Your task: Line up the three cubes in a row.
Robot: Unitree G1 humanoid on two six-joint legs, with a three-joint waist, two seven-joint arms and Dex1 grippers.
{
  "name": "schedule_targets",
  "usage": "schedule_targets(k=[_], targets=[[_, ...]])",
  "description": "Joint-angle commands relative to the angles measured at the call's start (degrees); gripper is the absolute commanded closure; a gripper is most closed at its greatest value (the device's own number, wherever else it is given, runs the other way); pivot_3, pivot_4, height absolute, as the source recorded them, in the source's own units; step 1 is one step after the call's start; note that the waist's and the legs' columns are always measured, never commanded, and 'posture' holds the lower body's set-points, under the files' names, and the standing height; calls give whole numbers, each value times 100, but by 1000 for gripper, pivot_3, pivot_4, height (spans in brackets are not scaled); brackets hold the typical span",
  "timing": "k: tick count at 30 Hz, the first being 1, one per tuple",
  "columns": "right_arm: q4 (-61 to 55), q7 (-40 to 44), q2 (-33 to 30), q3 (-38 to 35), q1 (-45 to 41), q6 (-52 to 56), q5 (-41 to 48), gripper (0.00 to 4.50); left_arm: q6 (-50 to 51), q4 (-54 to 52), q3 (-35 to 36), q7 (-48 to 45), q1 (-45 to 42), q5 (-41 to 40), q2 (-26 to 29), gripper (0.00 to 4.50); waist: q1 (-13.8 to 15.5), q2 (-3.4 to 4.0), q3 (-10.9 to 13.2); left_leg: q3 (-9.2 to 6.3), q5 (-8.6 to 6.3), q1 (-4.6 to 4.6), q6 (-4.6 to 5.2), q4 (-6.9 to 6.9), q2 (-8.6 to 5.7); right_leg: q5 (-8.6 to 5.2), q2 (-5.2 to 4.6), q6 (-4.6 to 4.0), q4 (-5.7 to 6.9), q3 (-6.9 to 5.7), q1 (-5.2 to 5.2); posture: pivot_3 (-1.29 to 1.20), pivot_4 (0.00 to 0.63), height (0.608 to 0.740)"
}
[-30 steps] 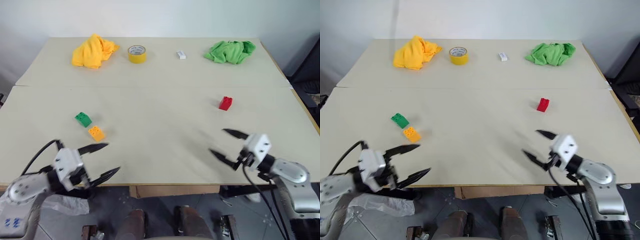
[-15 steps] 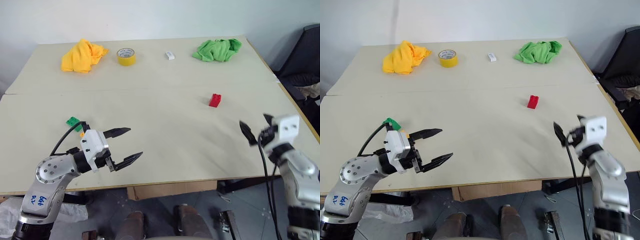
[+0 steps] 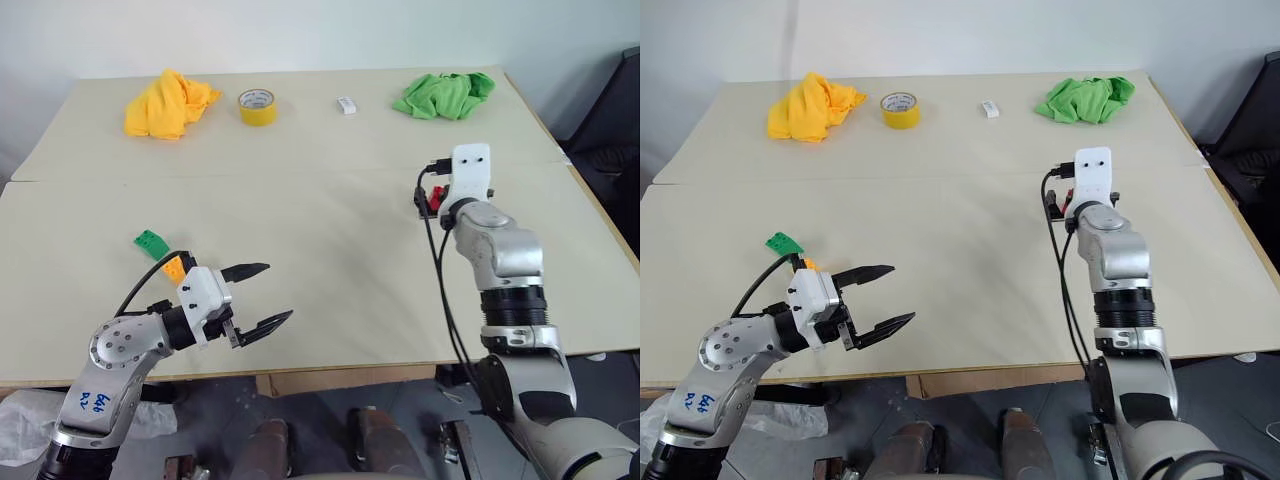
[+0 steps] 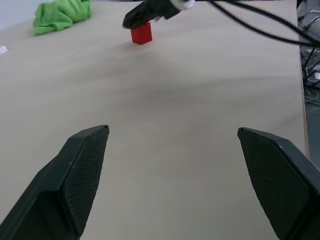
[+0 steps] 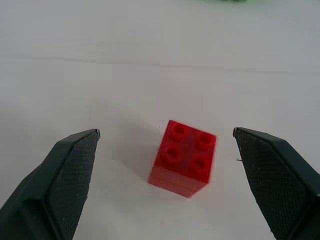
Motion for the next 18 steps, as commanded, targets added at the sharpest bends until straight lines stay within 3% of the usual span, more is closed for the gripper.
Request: schedule_targets(k=[1,6,9,16,18], targets=[[558,-250,75,-203,-246,-593,-105,0,-85,-169,57,58,-91,54,11,146,-11,0,0,1,-2,0,4,2,-2,0,-1,0,0,1,1,0,150,740],[1504,-575,90,-402,-595,-1158,-134,0,-86,-175,43,83,-104,72,-12,146,-46,0,0,6,-3,1,6,2,0,0,2,0,1,2,0,0,150,740],[1691,-563,139,-517,-679,-1386,-28,596,-99,-170,54,96,-83,82,-18,0,-63,0,0,6,-3,1,6,0,2,0,3,0,1,3,0,0,150,740],[1401,-182,235,-566,-626,-1108,246,2881,-120,-145,78,96,-95,105,-5,0,-144,0,0,5,-3,1,6,0,4,0,4,0,2,3,0,0,150,740],[1045,290,157,-475,-701,-857,412,3002,-117,-130,140,95,-93,98,24,0,-152,1,1,5,-3,0,6,0,4,0,4,0,3,2,0,0,150,740]])
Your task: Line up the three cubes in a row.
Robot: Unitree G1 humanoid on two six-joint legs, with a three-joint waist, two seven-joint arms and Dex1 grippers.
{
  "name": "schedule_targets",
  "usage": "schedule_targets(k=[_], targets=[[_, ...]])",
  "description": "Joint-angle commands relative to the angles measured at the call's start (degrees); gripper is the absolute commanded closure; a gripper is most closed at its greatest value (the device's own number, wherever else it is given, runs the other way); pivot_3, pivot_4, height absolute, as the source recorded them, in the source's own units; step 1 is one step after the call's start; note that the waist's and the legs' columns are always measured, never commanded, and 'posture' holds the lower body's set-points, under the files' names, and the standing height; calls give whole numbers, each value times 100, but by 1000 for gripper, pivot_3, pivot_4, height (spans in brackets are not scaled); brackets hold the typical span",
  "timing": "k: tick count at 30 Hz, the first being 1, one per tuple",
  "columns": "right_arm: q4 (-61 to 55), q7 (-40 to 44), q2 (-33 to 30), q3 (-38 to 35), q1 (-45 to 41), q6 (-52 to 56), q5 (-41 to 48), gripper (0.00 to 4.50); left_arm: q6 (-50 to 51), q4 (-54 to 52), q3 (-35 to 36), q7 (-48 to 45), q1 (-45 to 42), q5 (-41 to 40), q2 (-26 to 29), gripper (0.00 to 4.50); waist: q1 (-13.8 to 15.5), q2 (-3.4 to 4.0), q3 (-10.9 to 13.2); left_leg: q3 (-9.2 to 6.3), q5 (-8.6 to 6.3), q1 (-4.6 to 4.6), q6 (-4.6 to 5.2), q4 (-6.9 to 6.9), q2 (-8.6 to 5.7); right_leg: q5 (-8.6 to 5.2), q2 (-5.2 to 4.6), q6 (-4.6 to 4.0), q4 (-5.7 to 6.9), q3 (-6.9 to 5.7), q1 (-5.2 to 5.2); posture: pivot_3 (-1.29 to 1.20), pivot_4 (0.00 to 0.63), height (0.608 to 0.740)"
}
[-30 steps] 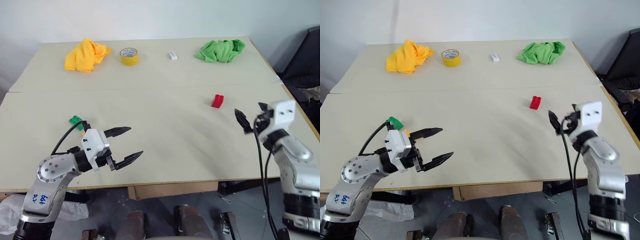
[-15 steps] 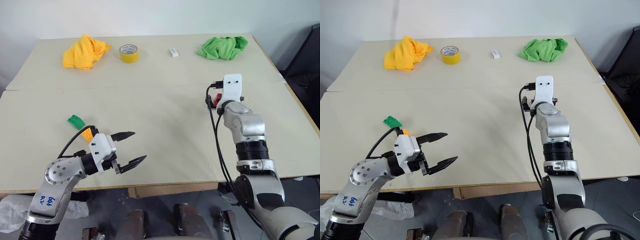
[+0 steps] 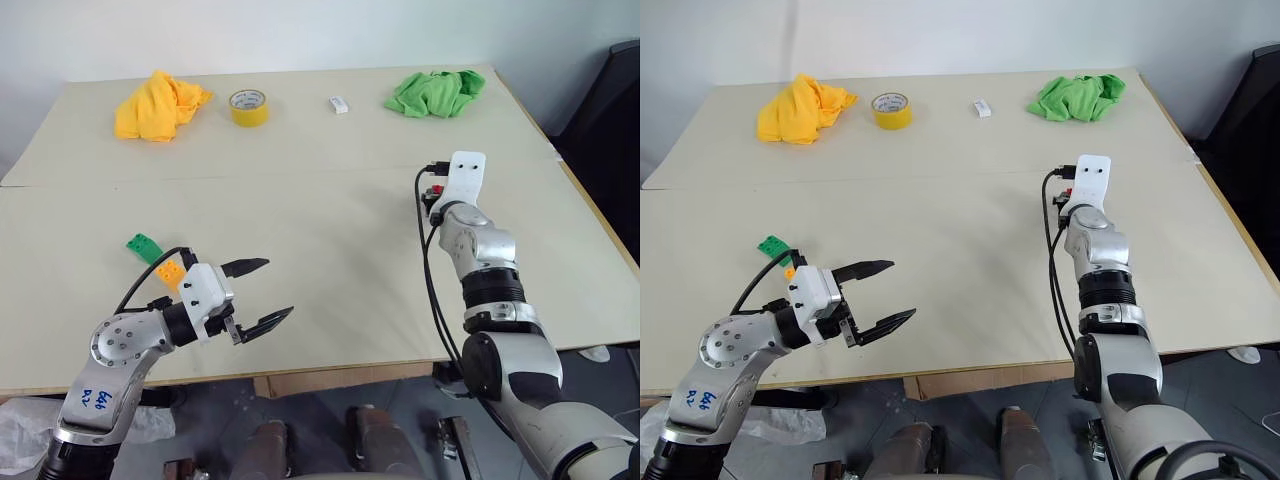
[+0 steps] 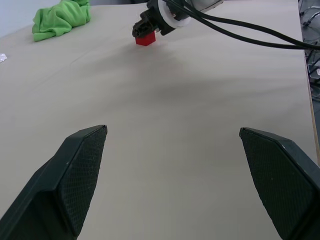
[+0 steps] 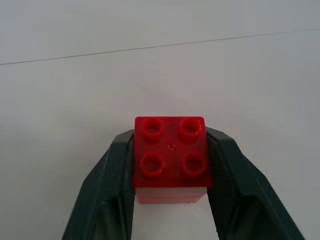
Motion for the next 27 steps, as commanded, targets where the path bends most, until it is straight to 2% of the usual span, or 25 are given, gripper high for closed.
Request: schedule_targets(k=[1,6,8,10,11,13,16,22,27], targets=[[-789,901,-179,183,-184,313,275,3002,-96,-126,173,11,17,-3,57,0,-7,1,1,0,0,0,0,0,0,0,0,0,0,0,0,0,150,740],[-1617,4033,-852,1441,-58,-134,470,3002,-139,-57,241,-28,80,-1,73,0,-4,2,1,-1,-3,0,6,-3,1,0,2,0,-5,-2,1,0,150,740],[-2057,5714,-1290,2149,217,-1121,397,3002,-193,9,277,-74,137,8,81,0,-1,1,1,-2,-4,1,7,-4,2,0,2,0,-9,-5,3,0,150,740],[-2286,7071,-1571,2631,420,-2108,395,3002,-268,107,337,-102,205,30,93,0,0,1,1,-3,-6,1,10,-5,3,0,3,0,-13,-7,5,0,150,740],[-2194,7488,-1588,2793,437,-2490,369,3002,-325,170,379,-109,241,55,104,0,1,1,1,-3,-7,1,11,-4,2,0,2,0,-14,-8,5,0,150,740],[-1816,7829,-1531,3047,364,-2953,149,3002,-435,216,417,-117,267,118,121,0,1,1,1,-2,-7,2,11,1,2,1,0,2,-17,-8,10,0,150,740],[-1076,7664,-1350,3386,145,-3655,-494,3002,-459,53,384,-108,282,125,139,0,0,0,2,-2,-7,3,10,9,2,1,-3,2,-14,-7,9,0,150,740],[-256,7648,-946,3247,-3,-4043,-574,3002,-395,-112,441,-14,489,92,103,0,-1,0,2,-5,-5,4,4,2,3,1,-4,2,-14,-8,6,0,150,740],[204,7808,-924,3191,22,-4392,-633,3002,-376,-147,469,4,609,65,101,0,7,0,2,-4,-5,4,4,4,2,1,-6,2,-15,-9,7,0,150,740]])
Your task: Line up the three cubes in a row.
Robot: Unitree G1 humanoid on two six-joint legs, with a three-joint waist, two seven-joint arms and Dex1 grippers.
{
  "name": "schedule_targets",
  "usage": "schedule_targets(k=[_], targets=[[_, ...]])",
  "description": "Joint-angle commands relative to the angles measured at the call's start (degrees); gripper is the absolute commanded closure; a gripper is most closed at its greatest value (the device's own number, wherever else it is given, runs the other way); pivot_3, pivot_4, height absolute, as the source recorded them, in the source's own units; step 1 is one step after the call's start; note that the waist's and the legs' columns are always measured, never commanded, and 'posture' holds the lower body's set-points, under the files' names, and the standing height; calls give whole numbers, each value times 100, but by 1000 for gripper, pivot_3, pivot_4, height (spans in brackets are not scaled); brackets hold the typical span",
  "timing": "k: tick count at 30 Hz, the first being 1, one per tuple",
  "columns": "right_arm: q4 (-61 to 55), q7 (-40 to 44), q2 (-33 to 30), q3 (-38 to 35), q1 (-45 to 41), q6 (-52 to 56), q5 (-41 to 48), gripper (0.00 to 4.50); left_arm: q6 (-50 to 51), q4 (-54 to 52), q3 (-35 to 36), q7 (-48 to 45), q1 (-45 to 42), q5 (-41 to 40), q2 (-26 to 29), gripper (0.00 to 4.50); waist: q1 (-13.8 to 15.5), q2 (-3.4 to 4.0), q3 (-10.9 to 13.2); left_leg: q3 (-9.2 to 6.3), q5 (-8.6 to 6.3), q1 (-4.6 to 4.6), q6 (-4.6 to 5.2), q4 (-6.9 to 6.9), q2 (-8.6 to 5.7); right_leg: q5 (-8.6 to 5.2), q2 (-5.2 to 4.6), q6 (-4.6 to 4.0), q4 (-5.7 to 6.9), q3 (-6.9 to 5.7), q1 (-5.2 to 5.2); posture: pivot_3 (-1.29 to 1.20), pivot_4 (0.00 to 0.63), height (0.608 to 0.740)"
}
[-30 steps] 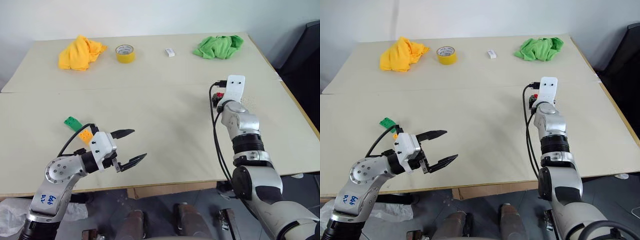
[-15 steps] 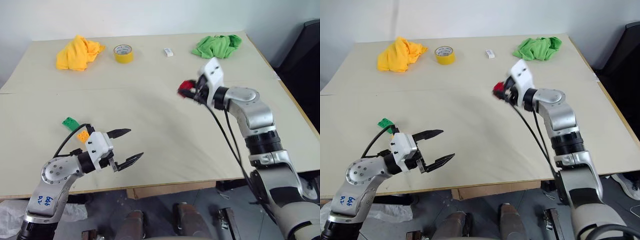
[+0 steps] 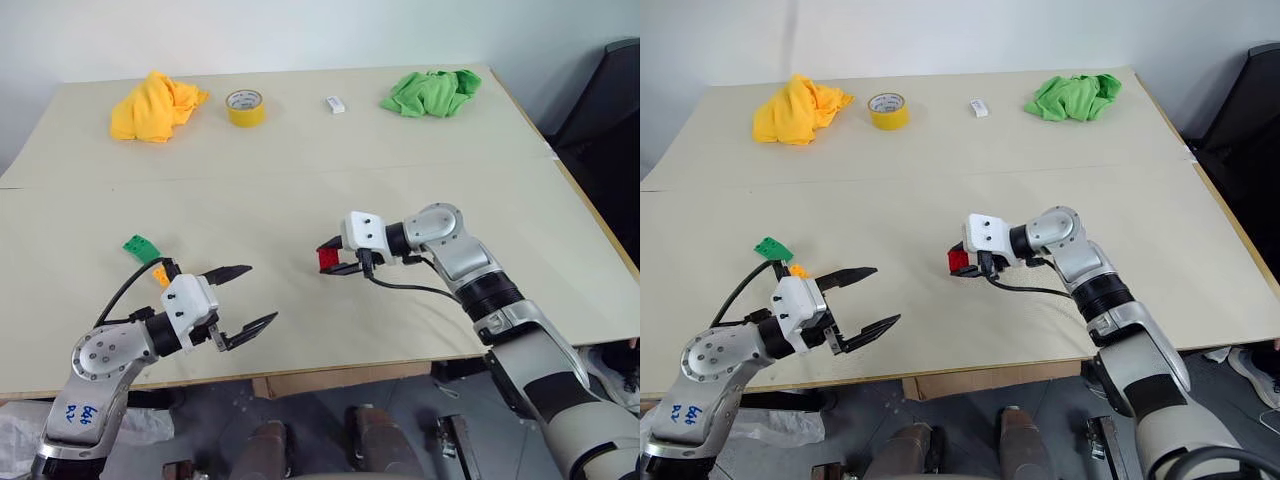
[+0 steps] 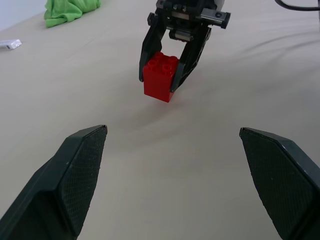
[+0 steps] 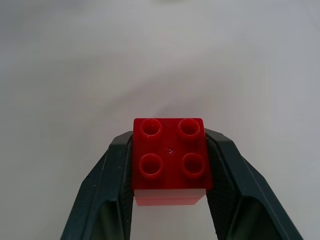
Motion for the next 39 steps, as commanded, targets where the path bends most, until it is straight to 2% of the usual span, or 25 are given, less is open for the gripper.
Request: schedule_targets(k=[1,5,7,9,14,18,21,24,27,31,39], targets=[[116,145,-16,-216,-15,-300,69,3002,-30,-205,92,24,50,-59,-2,0,11,0,0,0,0,0,0,1,0,0,0,0,0,-1,0,0,150,740],[242,301,54,-318,92,-540,160,3002,10,-237,106,40,74,-86,9,0,8,0,0,-1,0,0,0,4,0,0,0,0,1,-2,2,0,150,740],[303,363,119,-451,76,-497,273,2267,61,-242,138,71,106,-119,-4,0,5,0,0,-1,0,0,0,3,0,0,0,0,1,-2,2,0,150,740],[344,347,145,-615,46,-450,388,1727,129,-287,235,237,206,-162,-109,0,-6,0,0,-1,0,0,0,3,1,0,0,0,2,-2,2,0,150,740],[-81,466,30,-1115,223,-345,861,94,-79,-339,737,798,785,-112,-624,0,-1,0,0,0,-1,0,0,0,2,0,0,0,1,-3,0,0,150,740],[-977,861,-146,-1509,811,-99,1579,39,-518,-158,1770,1333,1468,-236,-1222,0,23,-1,0,-1,-3,0,1,-1,4,0,-1,0,-8,-6,4,0,150,740],[-1861,1067,-222,-1740,1497,272,2204,39,-657,-180,2490,1261,2386,-582,-1570,0,27,-3,-1,0,-6,2,4,-3,7,0,-1,0,-39,-5,10,0,150,740],[-2245,976,-180,-1871,1919,-31,2297,39,-752,-71,2951,1233,2904,-788,-1741,0,57,-8,2,1,-14,7,8,-2,9,0,-1,0,-47,-4,18,0,150,740],[-2540,893,-238,-1832,2244,136,2280,39,-835,256,3287,1320,3082,-856,-1844,0,139,-8,3,-1,-31,32,38,-2,9,0,-1,0,-49,-8,41,0,150,740],[-2919,767,-178,-1735,2895,16,2195,39,-906,901,3653,1873,2785,-888,-2041,0,172,-14,1,-23,-44,79,39,-9,12,-4,-3,-7,-76,-30,103,0,150,740],[-2919,400,-160,-1811,2738,225,2219,39,-251,534,3240,2370,1691,-954,-1577,0,167,-18,2,-25,-43,74,37,-5,10,4,-7,-2,-81,-34,102,0,150,740]])
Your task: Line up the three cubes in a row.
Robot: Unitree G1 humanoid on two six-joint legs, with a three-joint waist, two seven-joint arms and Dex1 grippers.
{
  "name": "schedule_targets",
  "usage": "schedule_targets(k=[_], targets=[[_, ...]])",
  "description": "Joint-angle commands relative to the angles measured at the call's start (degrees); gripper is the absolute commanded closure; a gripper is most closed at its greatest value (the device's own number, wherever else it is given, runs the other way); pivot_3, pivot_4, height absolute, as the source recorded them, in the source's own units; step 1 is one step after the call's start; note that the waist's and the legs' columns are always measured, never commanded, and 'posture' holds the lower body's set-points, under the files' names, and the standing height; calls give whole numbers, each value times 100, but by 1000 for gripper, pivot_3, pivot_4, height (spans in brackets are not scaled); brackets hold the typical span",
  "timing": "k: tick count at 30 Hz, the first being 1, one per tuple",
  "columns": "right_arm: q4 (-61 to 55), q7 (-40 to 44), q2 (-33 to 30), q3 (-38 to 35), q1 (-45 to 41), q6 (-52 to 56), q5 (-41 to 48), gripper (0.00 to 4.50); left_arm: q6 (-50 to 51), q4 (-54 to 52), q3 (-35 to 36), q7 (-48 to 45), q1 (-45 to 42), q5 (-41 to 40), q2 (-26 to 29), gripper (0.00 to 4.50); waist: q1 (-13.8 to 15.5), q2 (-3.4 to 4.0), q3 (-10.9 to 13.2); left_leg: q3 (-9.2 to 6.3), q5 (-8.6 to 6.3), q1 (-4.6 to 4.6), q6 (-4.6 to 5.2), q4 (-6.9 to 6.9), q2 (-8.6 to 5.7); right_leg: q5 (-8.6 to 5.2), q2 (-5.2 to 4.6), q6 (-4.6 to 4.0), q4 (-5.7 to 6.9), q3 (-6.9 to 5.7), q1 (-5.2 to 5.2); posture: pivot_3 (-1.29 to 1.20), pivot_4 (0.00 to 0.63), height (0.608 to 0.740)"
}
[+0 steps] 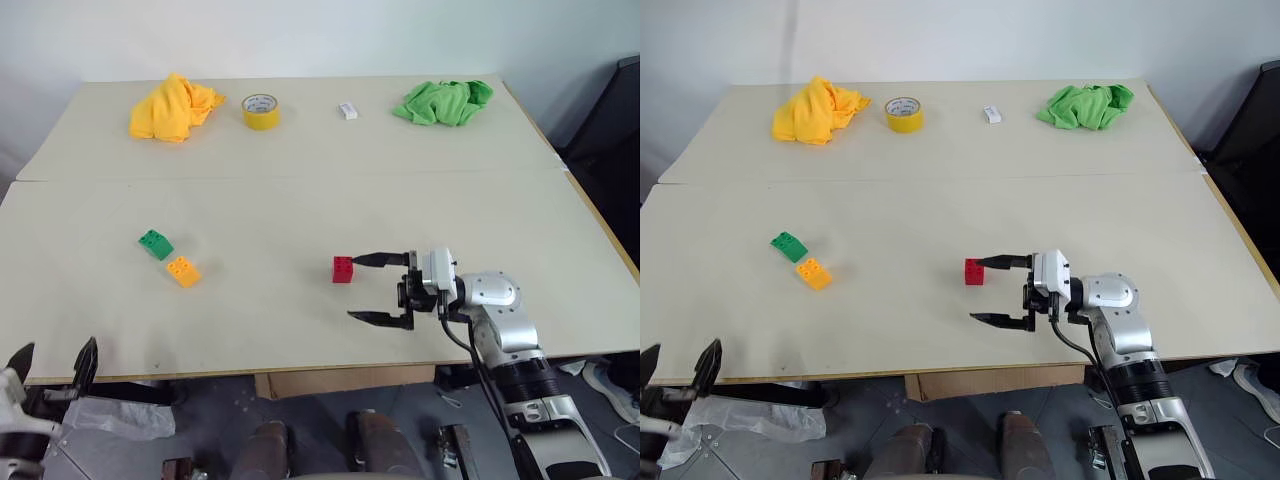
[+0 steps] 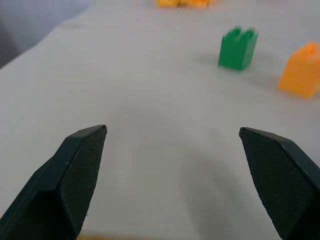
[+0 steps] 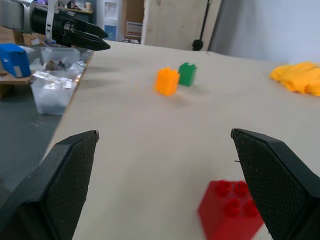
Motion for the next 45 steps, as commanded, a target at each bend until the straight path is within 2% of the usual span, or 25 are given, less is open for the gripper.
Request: schedule_targets(k=[1,7,14,20,23,28,31,33,36,37,41,43,45], targets=[[-242,-124,-11,-85,-35,148,152,39,572,-376,-153,320,-545,-182,427,0,2,0,0,-2,0,0,-1,-1,0,0,1,0,0,-2,-1,0,150,740],[-565,-303,39,-74,-84,662,358,39,1964,127,-696,443,-1985,-260,1410,0,-16,2,-1,-5,19,-22,-36,5,-4,0,2,0,16,-4,-21,0,150,740],[-890,-416,163,42,-84,876,353,39,2017,2027,-1612,-32,-3461,485,2134,0,-17,3,-1,-2,24,-29,-45,0,-1,0,10,0,32,-4,-34,0,150,740],[-1083,-617,158,-12,54,924,339,39,1935,2975,-1913,-461,-4035,719,2394,0,-11,2,-1,-2,23,-36,-43,1,-3,0,7,0,31,-7,-39,0,150,740],[-1103,-697,171,-22,61,915,317,0,1977,3189,-1998,-739,-4208,705,2455,583,-12,2,-1,-2,22,-39,-42,1,-4,0,6,0,30,-8,-41,0,150,740],[-1095,-810,218,9,53,872,294,0,1757,3735,-2074,-1044,-4470,847,2534,2118,-13,2,-1,-2,22,-40,-42,2,-3,0,7,0,31,-8,-43,0,150,740],[-1094,-836,222,21,54,858,286,0,1264,4011,-2006,-1159,-4585,931,2539,3006,-13,1,-1,0,22,-41,-42,1,-3,0,7,0,33,-9,-45,0,150,740],[-1097,-844,211,18,63,841,270,0,799,4170,-1765,-1269,-4699,817,2576,3006,-11,1,-1,1,22,-42,-42,2,-3,0,7,0,33,-9,-46,0,150,740],[-1216,-831,69,-73,109,957,334,0,987,3849,-1115,-2251,-4951,-149,2889,3006,-13,-15,2,0,23,-50,-43,5,-2,0,7,0,34,-10,-52,0,150,740],[-1259,-823,-19,-143,123,1017,374,0,1195,3514,-1197,-2766,-4893,-330,3104,3006,-15,-21,1,0,23,-60,-44,8,0,0,7,0,38,-11,-63,0,150,740],[-1294,-755,-490,-475,169,1320,549,0,1402,2225,-2219,-4233,-4600,-192,3844,3006,2,-10,1,8,21,-85,-39,7,-8,1,-4,-1,48,-8,-94,0,150,740],[-1211,-610,-834,-625,177,1480,597,0,1627,1810,-2707,-4440,-4960,-213,3872,3006,72,26,-1,8,17,-83,-26,7,-23,1,-21,-2,43,-8,-88,0,150,740],[-1016,-634,-1044,-818,121,1488,611,0,1617,1567,-3343,-4692,-5393,2,3738,3006,135,20,1,11,20,-83,-18,12,-32,1,-30,-1,33,-8,-89,0,150,740]])
